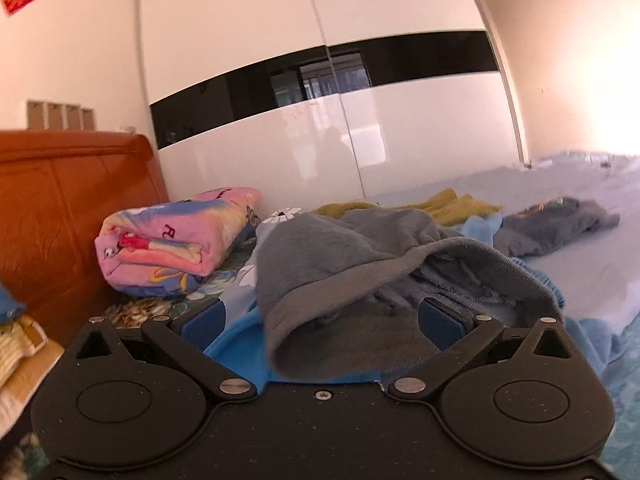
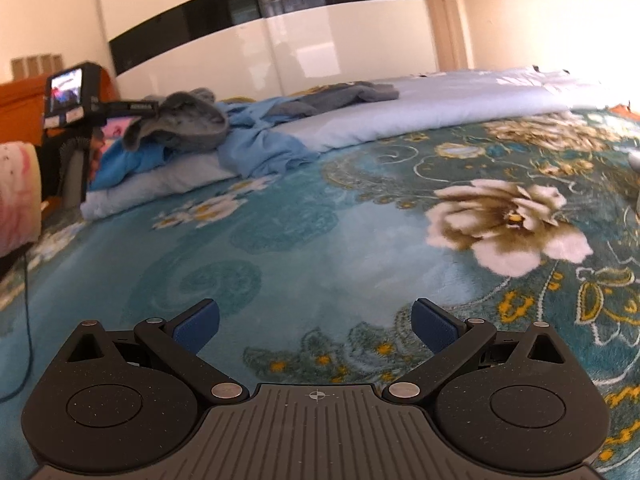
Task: Fold clothes
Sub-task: 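Close the left gripper on the grey hoodie in the pile, then lift the grey hoodie high with the left gripper, pulling it free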
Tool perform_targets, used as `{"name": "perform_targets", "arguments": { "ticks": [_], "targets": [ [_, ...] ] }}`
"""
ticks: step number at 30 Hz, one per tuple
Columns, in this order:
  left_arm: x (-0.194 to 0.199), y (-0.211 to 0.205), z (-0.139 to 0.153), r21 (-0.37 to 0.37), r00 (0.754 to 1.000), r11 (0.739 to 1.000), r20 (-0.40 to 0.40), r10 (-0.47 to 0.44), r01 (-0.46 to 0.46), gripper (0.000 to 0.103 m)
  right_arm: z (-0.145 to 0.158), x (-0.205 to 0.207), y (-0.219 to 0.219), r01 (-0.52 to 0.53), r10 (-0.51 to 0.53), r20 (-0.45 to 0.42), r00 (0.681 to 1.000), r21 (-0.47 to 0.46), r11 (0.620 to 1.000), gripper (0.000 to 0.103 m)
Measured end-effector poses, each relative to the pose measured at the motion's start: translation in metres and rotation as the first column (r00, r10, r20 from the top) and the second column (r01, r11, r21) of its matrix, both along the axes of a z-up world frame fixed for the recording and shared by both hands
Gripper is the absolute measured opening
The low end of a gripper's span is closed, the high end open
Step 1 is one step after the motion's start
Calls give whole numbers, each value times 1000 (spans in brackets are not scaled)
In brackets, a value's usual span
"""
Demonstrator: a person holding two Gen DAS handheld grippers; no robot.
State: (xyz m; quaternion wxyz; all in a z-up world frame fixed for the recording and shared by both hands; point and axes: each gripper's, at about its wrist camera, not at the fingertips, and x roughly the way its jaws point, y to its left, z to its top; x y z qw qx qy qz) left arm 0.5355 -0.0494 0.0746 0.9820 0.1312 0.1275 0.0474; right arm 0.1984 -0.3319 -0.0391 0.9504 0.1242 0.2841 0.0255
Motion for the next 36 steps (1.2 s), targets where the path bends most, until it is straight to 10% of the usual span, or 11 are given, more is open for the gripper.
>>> {"name": "perform_targets", "arguments": {
  "ticks": [10, 15, 18, 24, 36],
  "targets": [
    [56, -36, -5, 177, 992, 976, 58, 115, -124, 82, -2, 3, -3, 20, -20, -3, 1000, 4, 1000, 103],
    [67, -39, -2, 138, 991, 981, 33, 133, -136, 18, -4, 4, -8, 43, -42, -19, 999, 33, 999, 103],
    [68, -29, 4, 4, 990, 990, 16, 138, -138, 7, -5, 2, -9, 52, -51, -22, 998, 45, 998, 103],
    [50, -18, 45, -125, 984, 986, 121, 128, -113, 2, -1, -4, -13, 66, -65, -20, 998, 46, 997, 103],
    [-11, 19, 231, -347, 939, 938, 325, 111, 9, 1, 32, -23, -2, 35, -37, 54, 998, 47, 998, 103]
  ]
}}
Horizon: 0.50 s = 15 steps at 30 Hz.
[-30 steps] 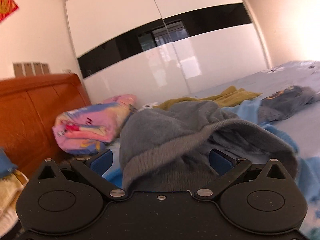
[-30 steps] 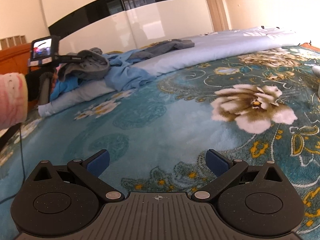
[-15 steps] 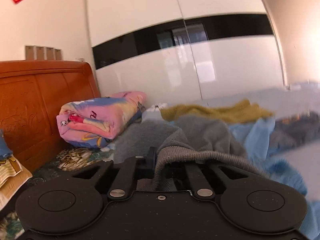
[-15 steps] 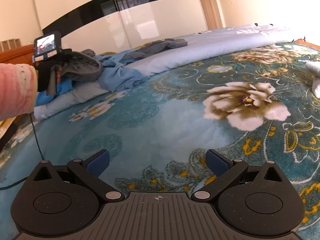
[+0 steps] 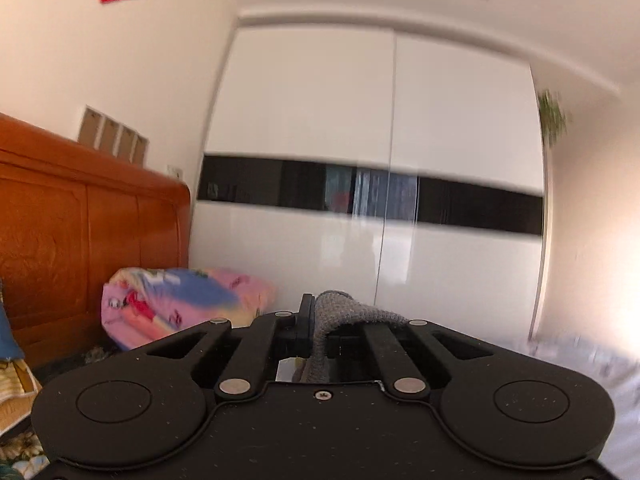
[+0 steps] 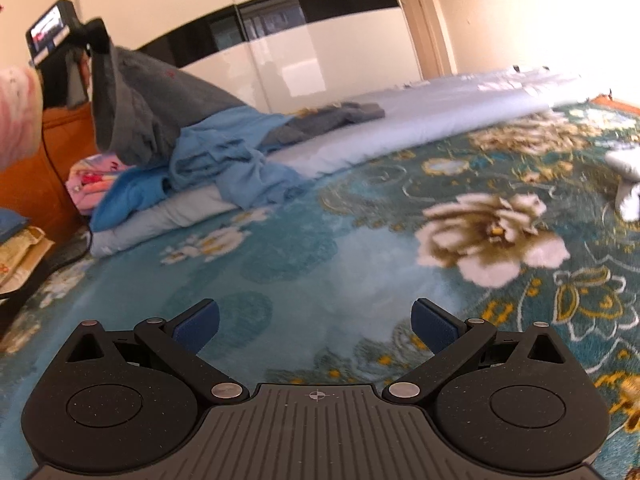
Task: Fold clothes
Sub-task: 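Lift the grey hoodie high with the left gripper, pulling it free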
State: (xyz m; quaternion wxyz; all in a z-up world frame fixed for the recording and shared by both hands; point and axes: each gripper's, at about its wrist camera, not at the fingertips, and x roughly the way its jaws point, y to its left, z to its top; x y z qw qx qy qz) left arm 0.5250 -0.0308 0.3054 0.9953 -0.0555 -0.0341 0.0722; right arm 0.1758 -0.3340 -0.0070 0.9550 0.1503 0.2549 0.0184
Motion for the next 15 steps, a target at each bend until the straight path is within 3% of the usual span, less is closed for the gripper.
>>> {"name": "perform_targets", "arguments": {
  "ticks": [5, 10, 15],
  "targets": [
    [-44, 19, 75, -5, 993, 1000, 114, 1, -1, 1, 21, -15, 8, -17, 18, 48, 999, -29, 999, 103],
    [-104, 45, 145, 18, 968, 998, 243, 57, -63, 1, 36, -27, 17, -23, 26, 79, 997, -45, 999, 103],
    [-164, 70, 190, 31, 959, 997, 277, 63, -75, 1, 46, -38, 33, -66, 71, 103, 992, -56, 996, 103]
  ]
}}
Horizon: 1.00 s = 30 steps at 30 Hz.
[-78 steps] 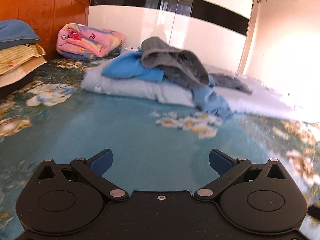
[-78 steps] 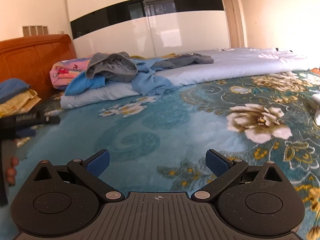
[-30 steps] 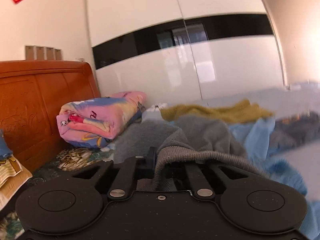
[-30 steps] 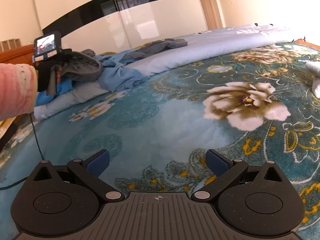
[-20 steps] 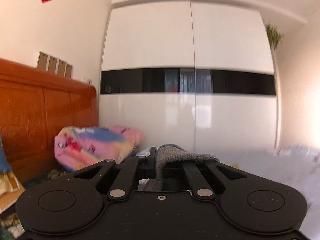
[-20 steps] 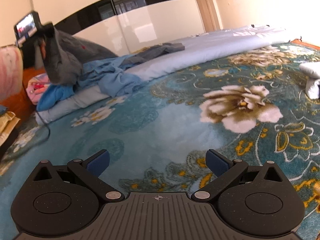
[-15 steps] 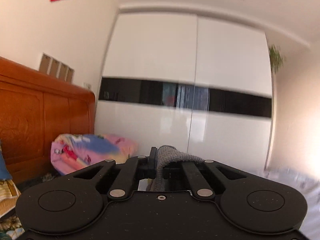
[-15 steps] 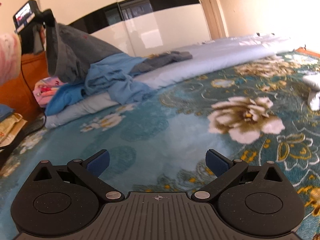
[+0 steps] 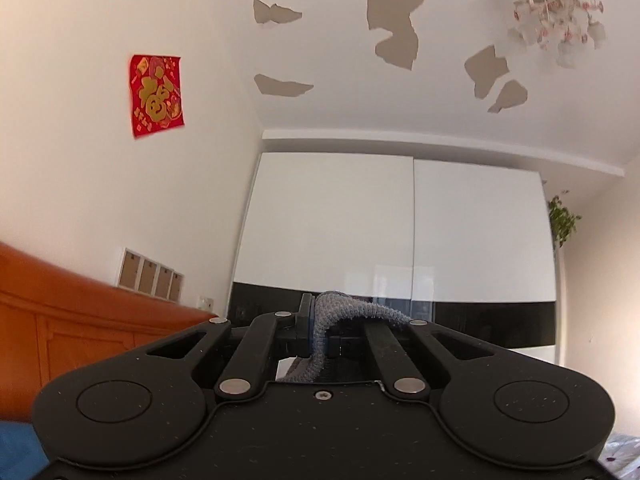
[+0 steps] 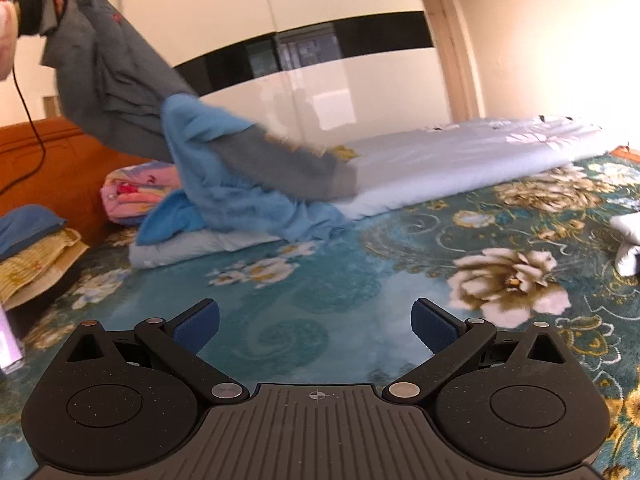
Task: Fold clothes
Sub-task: 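Lift the grey hoodie high with the left gripper, pulling it free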
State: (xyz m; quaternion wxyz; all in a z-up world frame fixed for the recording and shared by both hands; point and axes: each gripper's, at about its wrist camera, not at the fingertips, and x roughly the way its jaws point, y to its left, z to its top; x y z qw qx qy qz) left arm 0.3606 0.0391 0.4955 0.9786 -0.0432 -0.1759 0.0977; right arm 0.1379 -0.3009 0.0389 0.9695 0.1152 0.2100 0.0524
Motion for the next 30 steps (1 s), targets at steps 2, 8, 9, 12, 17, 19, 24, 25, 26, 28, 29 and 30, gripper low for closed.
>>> {"name": "perform_targets", "arguments": {
  "ticks": [2, 8, 9, 12, 17, 19, 24, 25, 26, 28, 29, 30],
  "targets": [
    [-24, 6, 10, 15, 1000, 1000, 14, -12, 11, 1, 5, -5, 8, -23, 23, 10, 1000, -6, 1000, 103],
    [-81, 18, 32, 19, 992, 992, 0, -122, 122, 1, 22, -19, 24, -60, 62, 66, 996, -44, 997, 103],
    [-92, 18, 33, 27, 988, 988, -3, -153, 153, 1, 25, -21, 25, -58, 61, 75, 995, -44, 997, 103],
    [-123, 5, 24, 93, 972, 967, -34, -234, 236, 1, 32, -27, 30, -61, 65, 101, 993, -39, 997, 103],
    [-162, -8, -18, 171, 942, 929, -125, -310, 328, 2, 36, -35, 44, -115, 122, 105, 987, -67, 991, 103],
    [-173, -8, -40, 165, 926, 916, -167, -338, 365, 2, 37, -40, 48, -134, 142, 105, 984, -78, 988, 103],
    [-208, -8, -105, 202, 902, 889, -229, -366, 412, 3, 36, -49, 49, -134, 143, 105, 984, -90, 987, 103],
    [-216, -8, -118, 203, 896, 883, -239, -374, 423, 3, 35, -50, 49, -131, 139, 100, 985, -86, 988, 103],
    [-223, -5, -130, 194, 893, 883, -246, -378, 427, 3, 33, -49, 49, -131, 138, 92, 986, -82, 988, 103],
    [-239, 6, -155, 153, 892, 895, -252, -375, 420, 3, 29, -48, 50, -139, 144, 71, 987, -75, 987, 103],
    [-246, 12, -168, 132, 892, 900, -256, -374, 415, 4, 26, -46, 51, -146, 150, 59, 987, -71, 987, 103],
    [-254, 17, -181, 122, 898, 910, -258, -357, 397, 4, 23, -44, 54, -157, 160, 45, 986, -66, 985, 103]
  ]
}}
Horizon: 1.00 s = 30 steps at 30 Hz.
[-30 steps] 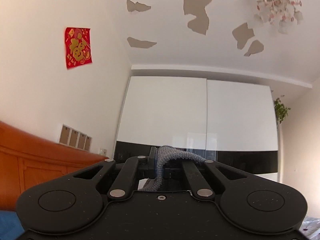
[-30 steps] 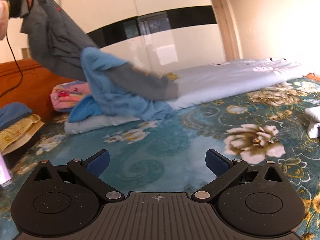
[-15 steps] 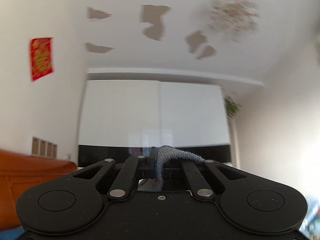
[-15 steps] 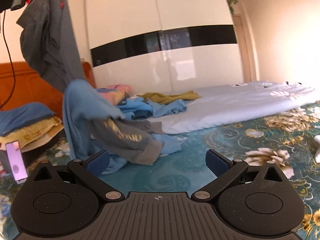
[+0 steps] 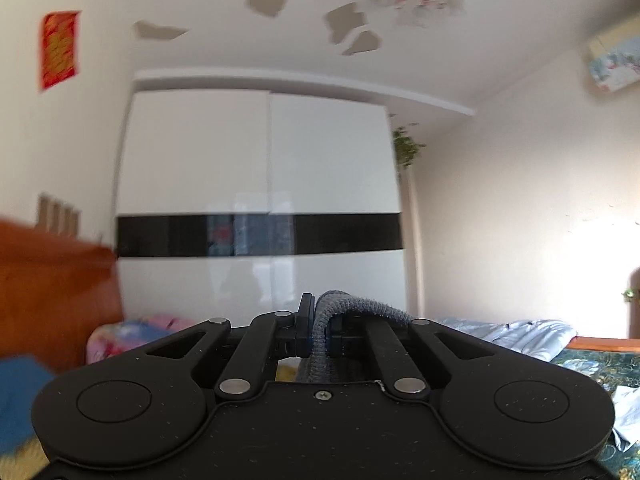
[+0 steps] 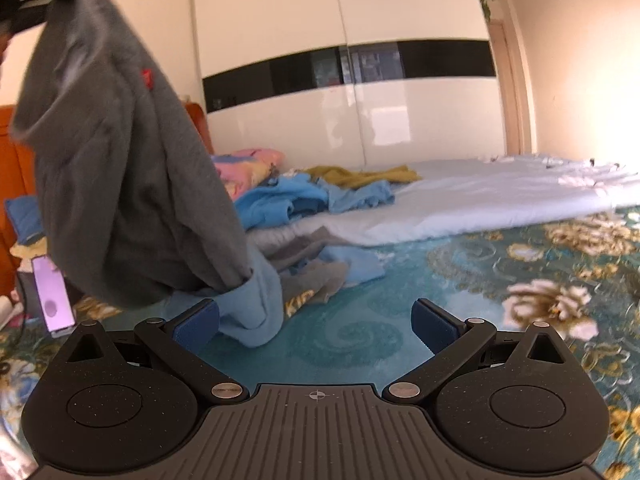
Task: Fold clothes
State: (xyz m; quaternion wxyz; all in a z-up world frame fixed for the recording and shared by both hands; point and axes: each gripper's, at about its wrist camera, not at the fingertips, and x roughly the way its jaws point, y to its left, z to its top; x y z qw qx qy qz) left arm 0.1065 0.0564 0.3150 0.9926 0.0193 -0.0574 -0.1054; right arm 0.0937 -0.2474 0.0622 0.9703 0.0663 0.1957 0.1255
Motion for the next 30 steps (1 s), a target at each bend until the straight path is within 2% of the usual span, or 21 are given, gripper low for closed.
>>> {"name": "perform_targets", "arguments": {
  "ticks": [4, 8, 10, 12, 15, 18, 24, 25, 27, 28, 30],
  "targets": [
    [-31, 20, -48, 31, 991, 991, -20, 129, -129, 4, -13, 12, 13, -52, 53, -58, 997, 17, 998, 103],
    [-48, 22, -95, 169, 979, 972, -96, 183, -165, 6, -24, 25, 29, -94, 98, -108, 989, 40, 995, 103],
    [-48, 18, -119, 212, 967, 963, -154, 202, -167, 7, -27, 29, 36, -110, 114, -124, 986, 43, 993, 103],
    [-42, 17, -145, 188, 951, 971, -242, 194, -151, 7, -28, 33, 44, -124, 126, -127, 984, 27, 992, 103],
    [-30, 19, -174, 95, 922, 988, -358, 148, -121, 7, -28, 36, 53, -143, 142, -126, 982, -3, 990, 103],
    [-15, 19, -202, 26, 877, 995, -470, 99, -98, 7, -27, 42, 58, -159, 155, -129, 979, -21, 987, 103],
    [-3, 19, -258, 17, 781, 994, -618, 94, -106, 7, -27, 80, 77, -181, 170, -177, 969, -48, 982, 103],
    [-6, 23, -262, 2, 771, 994, -631, 85, -108, 9, -27, 90, 81, -182, 172, -194, 966, -35, 983, 103],
    [-10, 31, -263, -8, 763, 994, -641, 81, -112, 28, -28, 110, 88, -192, 188, -228, 955, 4, 981, 98],
    [-13, 37, -262, -4, 761, 993, -643, 85, -114, 32, -29, 121, 92, -196, 197, -245, 949, 26, 980, 95],
    [-20, 44, -258, 19, 759, 993, -643, 100, -115, 43, -30, 140, 101, -202, 206, -267, 941, 43, 978, 78]
  ]
}}
